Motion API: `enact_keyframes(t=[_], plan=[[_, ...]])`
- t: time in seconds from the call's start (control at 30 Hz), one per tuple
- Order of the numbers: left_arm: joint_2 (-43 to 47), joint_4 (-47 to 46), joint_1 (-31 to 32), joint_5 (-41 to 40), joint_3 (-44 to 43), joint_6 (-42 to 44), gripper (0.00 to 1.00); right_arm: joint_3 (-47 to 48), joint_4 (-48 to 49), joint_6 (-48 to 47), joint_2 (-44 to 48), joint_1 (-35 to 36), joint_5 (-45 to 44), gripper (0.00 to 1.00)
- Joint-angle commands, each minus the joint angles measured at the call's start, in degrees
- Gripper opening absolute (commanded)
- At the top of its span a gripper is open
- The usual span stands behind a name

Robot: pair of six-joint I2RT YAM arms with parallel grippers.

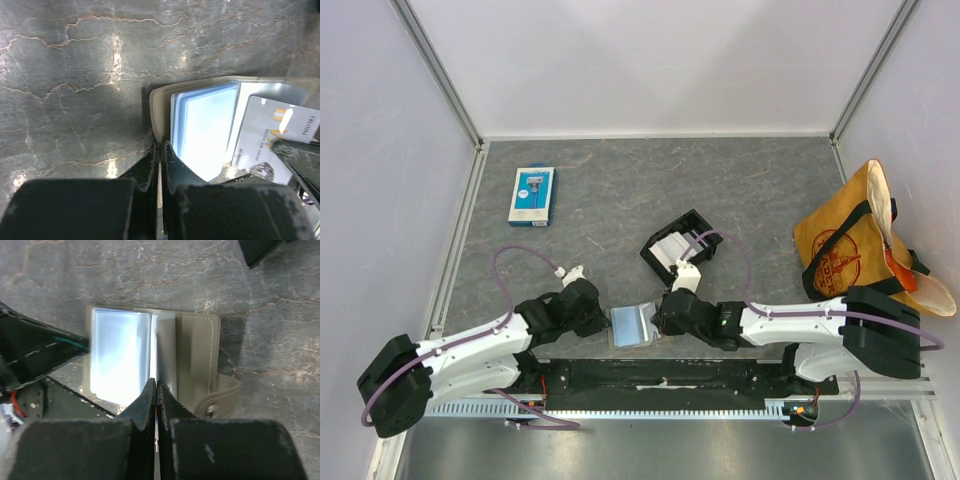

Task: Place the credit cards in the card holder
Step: Open the card holder at the center of the board.

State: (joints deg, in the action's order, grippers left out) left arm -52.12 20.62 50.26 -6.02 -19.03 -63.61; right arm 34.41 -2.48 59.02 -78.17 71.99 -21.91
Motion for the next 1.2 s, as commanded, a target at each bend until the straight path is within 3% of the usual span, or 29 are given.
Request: enact_keyframes(t=[0.0,0.37,0.77,1.17], plan=[[-2.4,-4.0,0.1,-1.4,1.4,-1.4,0.02,-5.6,14.5,2.5,3.6,-2.8,8.5,0.0],[-4.6,-6.4,0.1,-1.4,2.2,-0.7,0.02,-10.6,24.2,4.7,2.3,-7.2,14.5,0.0],[-5.0,-6.1,0.1,-1.4,2.0,-0.3,0.02,-12.6,21.2,4.3,5.0,-8.8,12.2,0.0],[-5.2,-6.1,0.1,-1.2,1.8,0.2,0.02,-12.4,22.1,4.4,0.7,-8.8,13.5,0.0]])
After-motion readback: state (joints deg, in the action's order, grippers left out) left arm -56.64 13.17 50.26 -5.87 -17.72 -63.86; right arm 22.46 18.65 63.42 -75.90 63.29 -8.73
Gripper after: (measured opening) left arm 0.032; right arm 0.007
